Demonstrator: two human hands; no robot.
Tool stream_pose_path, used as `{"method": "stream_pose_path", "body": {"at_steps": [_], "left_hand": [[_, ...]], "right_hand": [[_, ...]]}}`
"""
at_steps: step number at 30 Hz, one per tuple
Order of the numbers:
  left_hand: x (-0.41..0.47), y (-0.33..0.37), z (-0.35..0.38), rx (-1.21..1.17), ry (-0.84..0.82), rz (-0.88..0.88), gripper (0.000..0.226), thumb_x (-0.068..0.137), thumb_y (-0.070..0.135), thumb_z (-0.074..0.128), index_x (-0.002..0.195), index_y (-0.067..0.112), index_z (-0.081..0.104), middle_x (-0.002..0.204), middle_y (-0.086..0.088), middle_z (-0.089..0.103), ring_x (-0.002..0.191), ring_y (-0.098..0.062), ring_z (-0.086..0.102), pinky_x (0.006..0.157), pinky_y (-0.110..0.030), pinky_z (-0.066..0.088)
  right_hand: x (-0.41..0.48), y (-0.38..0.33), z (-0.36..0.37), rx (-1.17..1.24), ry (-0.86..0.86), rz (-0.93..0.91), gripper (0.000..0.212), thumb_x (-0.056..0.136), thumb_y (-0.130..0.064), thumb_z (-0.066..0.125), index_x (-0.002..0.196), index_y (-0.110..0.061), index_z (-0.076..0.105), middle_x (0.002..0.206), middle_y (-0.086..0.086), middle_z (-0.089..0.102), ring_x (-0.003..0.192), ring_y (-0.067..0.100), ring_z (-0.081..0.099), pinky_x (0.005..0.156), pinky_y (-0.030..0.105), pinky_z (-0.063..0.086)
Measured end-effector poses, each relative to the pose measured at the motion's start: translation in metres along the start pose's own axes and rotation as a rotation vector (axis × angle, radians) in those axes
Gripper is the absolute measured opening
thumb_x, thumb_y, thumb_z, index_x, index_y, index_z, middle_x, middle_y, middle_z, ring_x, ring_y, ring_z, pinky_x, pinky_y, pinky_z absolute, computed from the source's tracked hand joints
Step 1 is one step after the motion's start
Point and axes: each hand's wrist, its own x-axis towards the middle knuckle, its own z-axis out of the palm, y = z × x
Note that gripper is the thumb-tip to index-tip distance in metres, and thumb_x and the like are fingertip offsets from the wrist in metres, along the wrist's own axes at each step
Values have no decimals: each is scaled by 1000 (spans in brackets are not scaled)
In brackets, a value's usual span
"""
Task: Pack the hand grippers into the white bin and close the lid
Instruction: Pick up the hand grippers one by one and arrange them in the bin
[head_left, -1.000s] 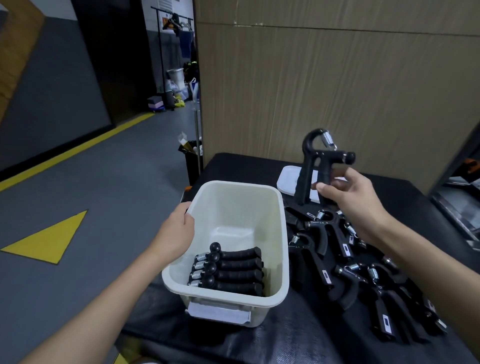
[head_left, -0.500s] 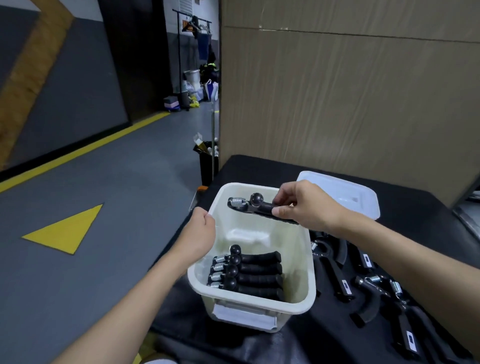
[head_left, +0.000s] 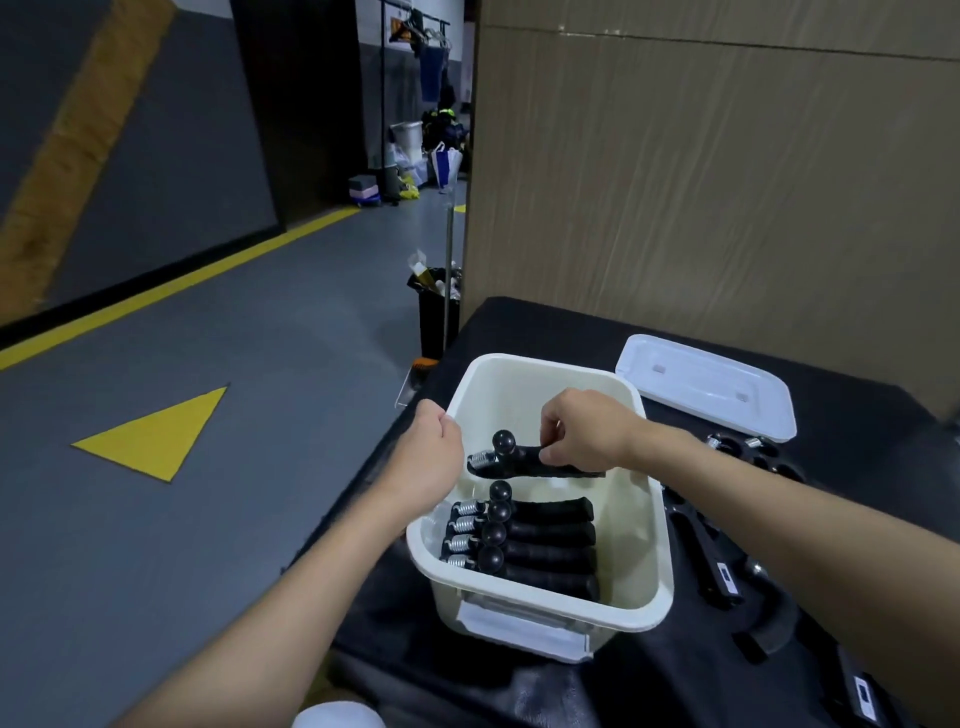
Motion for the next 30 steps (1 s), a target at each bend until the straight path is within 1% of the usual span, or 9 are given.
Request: {"method": "stream_pose_path", "body": {"at_steps": [2, 5, 11, 15, 18, 21, 25, 28, 30], "left_hand": [[0, 0, 0, -5, 3, -2, 22, 103, 24, 27, 95, 12, 43, 78, 0, 46, 63, -15, 41, 54, -32, 33], [0, 0, 0, -29, 0, -9, 21, 102, 25, 26, 92, 13, 41, 76, 0, 45, 60, -15, 40, 51, -31, 31], [-1, 2, -1, -19, 4, 2, 21, 102, 23, 27, 94, 12, 42, 76, 0, 45, 62, -15, 40, 55, -32, 33], [-1, 2, -1, -24, -3, 2, 22, 102, 23, 27, 95, 10, 43, 76, 0, 45, 62, -15, 40, 56, -32, 34], [0, 2, -1, -14, 3, 5, 21, 102, 23, 27, 93, 11, 42, 77, 0, 45, 64, -15, 41, 58, -32, 35], [0, 2, -1, -3, 6, -1, 22, 102, 23, 28, 97, 9, 44, 78, -1, 47, 65, -15, 42, 59, -33, 35], [-1, 3, -2, 8, 10, -4, 23, 102, 22, 28, 100, 7, 46, 78, -1, 47, 64, -14, 41, 57, -32, 35], [-1, 3, -2, 14, 12, -1, 24, 102, 22, 28, 101, 5, 46, 77, -1, 47, 62, -14, 41, 56, -31, 35], [0, 2, -1, 13, 14, 2, 24, 102, 22, 28, 101, 5, 45, 77, -1, 47, 62, -15, 41, 57, -32, 35]], "right_hand": [[7, 1, 8, -17, -26, 18, 13, 82, -22, 69, 74, -23, 59, 86, -3, 67, 81, 19, 63, 70, 29, 51], [14, 3, 18, -25, -78, 31, 14, 82, -20, 69, 73, -23, 58, 92, 3, 71, 83, 23, 68, 72, 34, 57], [19, 5, 28, -7, -114, 35, 20, 83, -19, 69, 70, -24, 55, 96, 6, 70, 87, 27, 68, 77, 40, 59], [19, 11, 30, 26, -167, 29, 7, 85, -19, 69, 88, -16, 64, 97, 2, 66, 86, 21, 62, 77, 32, 55], [17, 14, 33, 68, -201, 23, 16, 87, -18, 69, 100, -10, 67, 93, -1, 61, 86, 18, 58, 75, 27, 49], [15, 14, 32, 93, -204, 19, 17, 88, -17, 68, 102, -9, 67, 94, -2, 60, 86, 18, 58, 75, 28, 49], [15, 15, 32, 100, -258, 17, 10, 90, -16, 64, 100, -13, 65, 93, -2, 60, 78, 16, 56, 65, 24, 47], [17, 14, 33, 88, -302, 33, 15, 91, -14, 63, 105, -10, 66, 107, 7, 66, 84, 21, 57, 72, 30, 48], [17, 12, 32, 105, -313, 33, 18, 91, -9, 60, 108, -9, 68, 109, 8, 66, 87, 22, 58, 75, 31, 49]]}}
